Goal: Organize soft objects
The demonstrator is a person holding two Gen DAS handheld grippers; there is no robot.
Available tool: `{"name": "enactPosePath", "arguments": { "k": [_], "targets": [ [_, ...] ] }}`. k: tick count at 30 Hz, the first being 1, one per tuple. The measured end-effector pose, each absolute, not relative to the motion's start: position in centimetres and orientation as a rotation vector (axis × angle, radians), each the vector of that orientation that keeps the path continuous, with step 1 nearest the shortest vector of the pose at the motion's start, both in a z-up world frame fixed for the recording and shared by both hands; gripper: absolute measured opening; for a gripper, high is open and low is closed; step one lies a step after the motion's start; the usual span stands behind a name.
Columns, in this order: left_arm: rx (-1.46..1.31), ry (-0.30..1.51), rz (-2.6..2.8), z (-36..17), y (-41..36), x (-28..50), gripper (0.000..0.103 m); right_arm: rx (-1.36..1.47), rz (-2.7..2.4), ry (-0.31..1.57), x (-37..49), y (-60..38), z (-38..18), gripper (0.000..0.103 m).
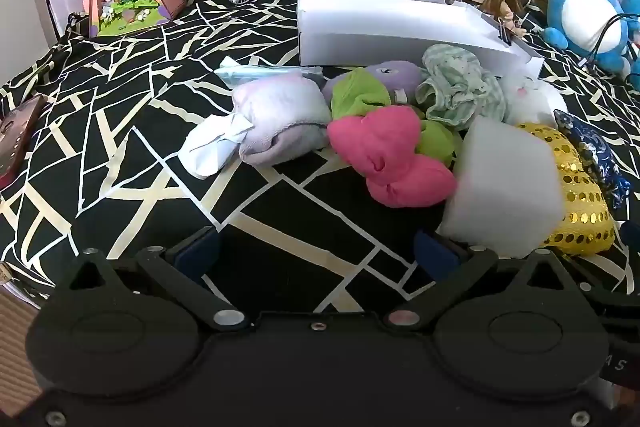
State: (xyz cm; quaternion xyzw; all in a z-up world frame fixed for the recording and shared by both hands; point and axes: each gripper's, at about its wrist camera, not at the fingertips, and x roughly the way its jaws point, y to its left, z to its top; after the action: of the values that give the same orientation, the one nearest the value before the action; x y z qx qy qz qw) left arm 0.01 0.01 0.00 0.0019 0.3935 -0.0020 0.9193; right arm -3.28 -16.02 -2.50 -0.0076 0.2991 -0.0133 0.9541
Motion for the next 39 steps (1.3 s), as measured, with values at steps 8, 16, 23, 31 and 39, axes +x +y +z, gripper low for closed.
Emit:
{"name": "enactPosePath", "arguments": {
  "k": [8, 16, 23, 31, 39],
  "targets": [
    [0.011, 0.802, -0.009, 0.0, 0.0, -0.2, 0.103, -0.014, -0.025, 0.607, -3.2, -16.0, -2.5, 0.103],
    [0.008, 0.815, -0.001, 0.0, 0.0, 0.0, 0.103, -0.014, -0.023, 0.611, -3.2, -16.0, -2.5, 0.103],
    [0.008, 0.816, -0.001, 0.0, 0.0, 0.0, 0.103, -0.013, -0.026, 0.616, -3.0, -16.0, -2.2, 0.103],
    [0.008, 0.818, -0.001, 0.0, 0.0, 0.0, 0.103, -0.014, -0.024, 0.614, -3.0, -16.0, -2.6, 0.103],
    [0.008, 0.819, -0.001, 0.0, 0.0, 0.1, 0.103, -0.013, -0.025, 0.619, -2.9, -16.0, -2.5, 0.103]
  ]
}}
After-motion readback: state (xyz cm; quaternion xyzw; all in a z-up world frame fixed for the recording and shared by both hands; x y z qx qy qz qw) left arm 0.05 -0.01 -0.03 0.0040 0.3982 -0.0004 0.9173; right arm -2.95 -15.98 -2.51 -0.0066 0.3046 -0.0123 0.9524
